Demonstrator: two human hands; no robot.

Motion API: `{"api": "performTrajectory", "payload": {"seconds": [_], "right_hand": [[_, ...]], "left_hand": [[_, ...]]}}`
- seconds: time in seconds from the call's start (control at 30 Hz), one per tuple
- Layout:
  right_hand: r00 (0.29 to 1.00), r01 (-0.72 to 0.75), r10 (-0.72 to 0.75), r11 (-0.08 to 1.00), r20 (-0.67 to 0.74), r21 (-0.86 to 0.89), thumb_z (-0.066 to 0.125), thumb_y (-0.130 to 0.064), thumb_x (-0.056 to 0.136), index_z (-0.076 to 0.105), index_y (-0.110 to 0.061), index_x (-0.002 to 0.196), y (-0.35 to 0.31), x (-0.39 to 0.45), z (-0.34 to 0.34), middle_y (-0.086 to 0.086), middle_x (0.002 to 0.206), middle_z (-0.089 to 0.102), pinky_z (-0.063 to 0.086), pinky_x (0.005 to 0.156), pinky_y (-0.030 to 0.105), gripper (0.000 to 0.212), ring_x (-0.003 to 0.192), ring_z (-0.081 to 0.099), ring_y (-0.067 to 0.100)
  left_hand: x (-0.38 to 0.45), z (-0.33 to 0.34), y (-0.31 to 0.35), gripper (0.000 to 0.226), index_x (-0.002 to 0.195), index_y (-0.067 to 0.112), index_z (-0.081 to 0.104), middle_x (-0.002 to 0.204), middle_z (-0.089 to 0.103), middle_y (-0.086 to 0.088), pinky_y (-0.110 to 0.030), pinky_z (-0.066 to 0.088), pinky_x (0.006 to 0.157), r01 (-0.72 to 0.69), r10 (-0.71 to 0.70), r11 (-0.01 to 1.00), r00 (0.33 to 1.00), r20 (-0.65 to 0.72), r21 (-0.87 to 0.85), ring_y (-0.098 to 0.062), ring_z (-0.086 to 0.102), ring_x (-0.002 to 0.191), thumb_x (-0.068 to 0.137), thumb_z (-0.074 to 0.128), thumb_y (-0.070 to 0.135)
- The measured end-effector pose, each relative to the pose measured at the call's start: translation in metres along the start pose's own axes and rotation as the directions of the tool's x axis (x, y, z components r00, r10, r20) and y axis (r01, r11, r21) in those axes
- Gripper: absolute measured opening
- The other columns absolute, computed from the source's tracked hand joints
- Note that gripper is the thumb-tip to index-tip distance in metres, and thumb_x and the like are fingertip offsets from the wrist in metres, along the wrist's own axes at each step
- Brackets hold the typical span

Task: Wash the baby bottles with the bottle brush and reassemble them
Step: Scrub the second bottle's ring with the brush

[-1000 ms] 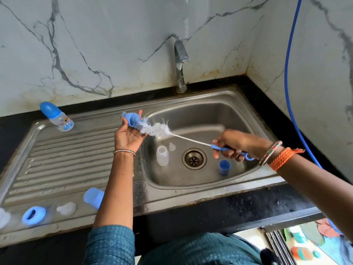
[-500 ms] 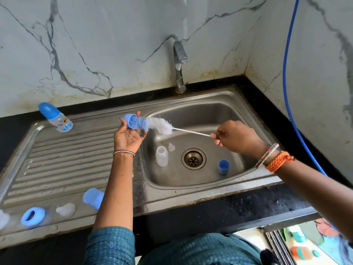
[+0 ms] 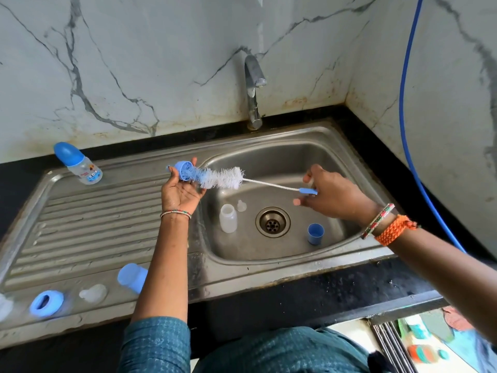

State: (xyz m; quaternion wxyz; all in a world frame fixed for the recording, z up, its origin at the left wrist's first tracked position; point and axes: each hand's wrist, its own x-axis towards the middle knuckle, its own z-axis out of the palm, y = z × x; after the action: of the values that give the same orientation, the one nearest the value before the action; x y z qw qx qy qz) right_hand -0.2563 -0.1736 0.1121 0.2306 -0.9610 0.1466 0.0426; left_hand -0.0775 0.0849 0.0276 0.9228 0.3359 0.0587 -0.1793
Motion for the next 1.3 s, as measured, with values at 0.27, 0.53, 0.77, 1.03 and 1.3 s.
{"api": "performTrajectory", "payload": {"seconds": [0.27,0.53,0.77,1.03,1.3], "right_hand": [[0.942,-0.198,0.081,0.918,0.327,0.344,0.048,-0.026,0.099,0.060,-0.009,0.072,0.003,0.007,-0.009,0.001,0.058,0.053,0.038,0.049,0.023,0.034,0.050,0.047,0.014],[0.999,0.041,-0.045,0.984,0.020,0.172,0.070,-0.036,0.085,0.062,-0.021,0.070,0.005,0.004,-0.001,-0.006,0.069,0.060,0.040,0.056,0.023,0.022,0.065,0.056,0.010],[0.951,0.117,-0.135,0.990,-0.278,-0.082,0.068,-0.032,0.085,0.064,-0.013,0.078,0.000,-0.001,-0.004,0.001,0.083,0.064,0.037,0.061,0.026,0.021,0.079,0.057,0.018],[0.999,-0.021,0.016,0.992,0.047,0.126,0.058,-0.049,0.090,0.060,-0.014,0.085,-0.001,-0.005,-0.009,-0.002,0.064,0.068,0.044,0.055,0.024,0.035,0.052,0.063,0.008],[0.970,0.060,-0.093,0.987,-0.224,-0.150,0.056,-0.034,0.092,0.068,-0.013,0.086,-0.002,0.000,-0.013,0.002,0.080,0.065,0.036,0.059,0.026,0.025,0.073,0.060,0.023]], "left_hand": [[-0.002,-0.002,0.004,0.076,0.106,0.013,0.069,0.112,0.069,-0.004,-0.037,0.051,0.081,0.041,-0.046,0.998,0.992,0.121,0.041,-0.026,0.066,0.102,0.039,0.094,0.040],[-0.001,0.002,0.002,0.034,0.107,0.016,0.059,0.107,0.070,0.003,-0.037,0.044,0.084,0.004,0.001,0.994,0.999,-0.048,0.107,-0.022,0.063,0.103,0.091,0.046,0.043],[-0.006,0.010,-0.002,0.041,0.103,0.013,0.064,0.111,0.067,-0.003,-0.038,0.047,0.083,0.024,-0.021,0.997,0.999,-0.036,0.072,-0.023,0.060,0.104,0.076,0.054,0.043],[-0.005,0.006,0.001,0.032,0.082,0.018,0.077,0.096,0.073,0.006,-0.043,0.051,0.085,-0.031,0.037,0.993,0.998,-0.045,0.116,-0.020,0.069,0.090,0.080,0.054,0.041],[0.004,0.006,-0.002,0.034,0.083,0.016,0.073,0.086,0.073,0.002,-0.035,0.045,0.080,-0.017,0.022,0.998,0.996,-0.086,0.066,-0.017,0.072,0.076,0.077,0.053,0.043]]}}
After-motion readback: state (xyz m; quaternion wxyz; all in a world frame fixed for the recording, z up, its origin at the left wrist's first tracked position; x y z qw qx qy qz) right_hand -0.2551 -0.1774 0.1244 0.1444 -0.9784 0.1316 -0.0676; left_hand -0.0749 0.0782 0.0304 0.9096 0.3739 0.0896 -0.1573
